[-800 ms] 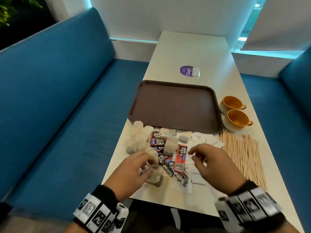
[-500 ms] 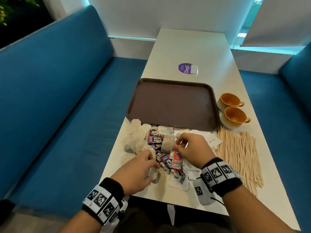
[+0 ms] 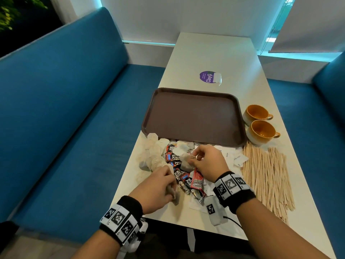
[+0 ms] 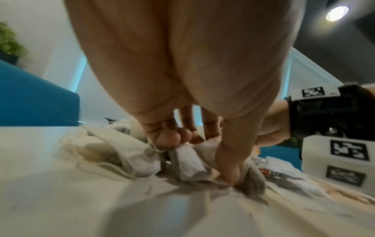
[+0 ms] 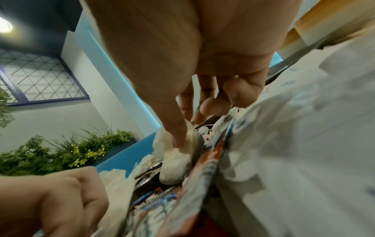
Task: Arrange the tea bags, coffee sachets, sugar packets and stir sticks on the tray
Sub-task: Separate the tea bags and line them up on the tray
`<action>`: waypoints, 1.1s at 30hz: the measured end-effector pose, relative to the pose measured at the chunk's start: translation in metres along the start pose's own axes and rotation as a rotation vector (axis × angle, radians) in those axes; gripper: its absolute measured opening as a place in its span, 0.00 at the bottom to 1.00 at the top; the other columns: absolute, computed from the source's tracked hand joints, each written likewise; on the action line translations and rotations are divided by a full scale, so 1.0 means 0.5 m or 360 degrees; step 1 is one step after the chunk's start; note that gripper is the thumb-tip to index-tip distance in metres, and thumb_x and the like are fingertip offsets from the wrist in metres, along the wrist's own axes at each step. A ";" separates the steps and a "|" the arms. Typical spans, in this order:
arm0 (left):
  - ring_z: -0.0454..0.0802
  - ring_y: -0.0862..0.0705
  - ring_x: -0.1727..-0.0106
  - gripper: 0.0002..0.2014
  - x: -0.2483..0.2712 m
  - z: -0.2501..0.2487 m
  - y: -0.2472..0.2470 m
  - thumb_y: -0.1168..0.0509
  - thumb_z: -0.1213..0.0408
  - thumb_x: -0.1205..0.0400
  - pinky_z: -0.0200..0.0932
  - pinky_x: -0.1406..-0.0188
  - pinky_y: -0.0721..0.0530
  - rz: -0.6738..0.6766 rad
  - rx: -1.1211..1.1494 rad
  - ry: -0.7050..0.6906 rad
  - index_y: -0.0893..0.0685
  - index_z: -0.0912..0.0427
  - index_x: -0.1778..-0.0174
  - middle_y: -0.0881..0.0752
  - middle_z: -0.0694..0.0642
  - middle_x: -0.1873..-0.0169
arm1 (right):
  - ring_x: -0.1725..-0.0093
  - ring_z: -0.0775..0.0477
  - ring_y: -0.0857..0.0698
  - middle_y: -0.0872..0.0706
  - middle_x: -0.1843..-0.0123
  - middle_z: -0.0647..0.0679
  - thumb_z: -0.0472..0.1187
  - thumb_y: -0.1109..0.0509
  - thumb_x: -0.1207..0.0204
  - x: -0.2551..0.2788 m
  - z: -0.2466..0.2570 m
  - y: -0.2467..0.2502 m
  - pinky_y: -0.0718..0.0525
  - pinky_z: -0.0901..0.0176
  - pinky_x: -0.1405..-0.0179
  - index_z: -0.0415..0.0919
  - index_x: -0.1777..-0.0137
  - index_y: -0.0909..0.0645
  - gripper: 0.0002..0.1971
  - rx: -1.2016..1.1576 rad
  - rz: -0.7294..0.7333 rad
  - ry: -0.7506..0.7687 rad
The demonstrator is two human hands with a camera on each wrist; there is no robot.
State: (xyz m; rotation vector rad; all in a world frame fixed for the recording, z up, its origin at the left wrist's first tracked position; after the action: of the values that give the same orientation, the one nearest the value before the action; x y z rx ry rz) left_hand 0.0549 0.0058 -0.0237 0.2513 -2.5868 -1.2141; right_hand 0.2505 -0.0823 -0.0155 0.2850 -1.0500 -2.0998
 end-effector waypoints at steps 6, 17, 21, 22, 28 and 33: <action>0.42 0.21 0.50 0.06 0.014 0.005 0.027 0.24 0.60 0.22 0.38 0.51 0.21 -0.0280 0.0268 0.0020 0.15 0.46 0.58 0.15 0.40 0.58 | 0.51 0.54 0.16 0.17 0.53 0.59 0.43 0.17 0.29 0.010 -0.004 0.017 0.14 0.55 0.48 0.51 0.61 0.16 0.09 -0.0175 0.0023 0.0130; 0.51 0.13 0.60 0.09 0.030 0.018 0.047 0.25 0.70 0.19 0.57 0.53 0.10 -0.0824 0.1356 0.0277 0.11 0.49 0.59 0.11 0.52 0.64 | 0.61 0.47 0.11 0.08 0.59 0.40 0.33 0.19 0.27 0.073 0.032 0.089 0.13 0.59 0.59 0.31 0.51 0.14 0.08 -0.1250 0.0237 0.0168; 0.56 0.13 0.63 0.06 0.016 0.008 0.035 0.27 0.72 0.18 0.72 0.53 0.10 -0.0738 0.1451 0.0385 0.12 0.56 0.58 0.11 0.63 0.63 | 0.62 0.47 0.12 0.11 0.60 0.37 0.26 0.22 0.27 0.109 0.063 0.051 0.13 0.63 0.62 0.22 0.51 0.17 0.10 -0.1354 0.0712 0.0125; 0.57 0.12 0.61 0.05 0.014 0.004 0.032 0.27 0.73 0.18 0.72 0.52 0.10 -0.0725 0.1515 0.0398 0.12 0.58 0.57 0.11 0.64 0.61 | 0.61 0.43 0.13 0.11 0.59 0.34 0.26 0.22 0.27 0.114 0.063 0.039 0.12 0.61 0.61 0.20 0.50 0.17 0.10 -0.1326 0.0726 0.0085; 0.63 0.12 0.57 0.04 0.014 -0.010 0.020 0.31 0.70 0.16 0.55 0.52 0.09 -0.0694 0.1844 0.0395 0.13 0.68 0.51 0.09 0.65 0.58 | 0.61 0.38 0.12 0.09 0.56 0.31 0.30 0.19 0.27 0.115 0.041 0.006 0.10 0.35 0.50 0.30 0.55 0.13 0.06 -0.1257 0.0415 -0.0147; 0.60 0.14 0.58 0.11 0.017 -0.017 0.024 0.26 0.61 0.24 0.47 0.57 0.11 -0.0731 0.2066 0.0374 0.10 0.63 0.50 0.09 0.66 0.57 | 0.61 0.36 0.10 0.08 0.57 0.34 0.31 0.18 0.27 0.116 0.051 0.008 0.09 0.33 0.48 0.34 0.57 0.10 0.04 -0.1236 0.0347 -0.0119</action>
State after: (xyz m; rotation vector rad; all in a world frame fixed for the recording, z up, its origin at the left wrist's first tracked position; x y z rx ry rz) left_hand 0.0489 0.0049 -0.0075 1.1564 -2.7286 0.5854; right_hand 0.2001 -0.1100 0.0113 -0.2805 -0.2282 -2.1500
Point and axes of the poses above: each hand's wrist, its own x-axis away from the middle knuckle, its own y-axis out of the back of the hand, z = x × y, the point moved 3 cm from there along -x, towards the middle knuckle
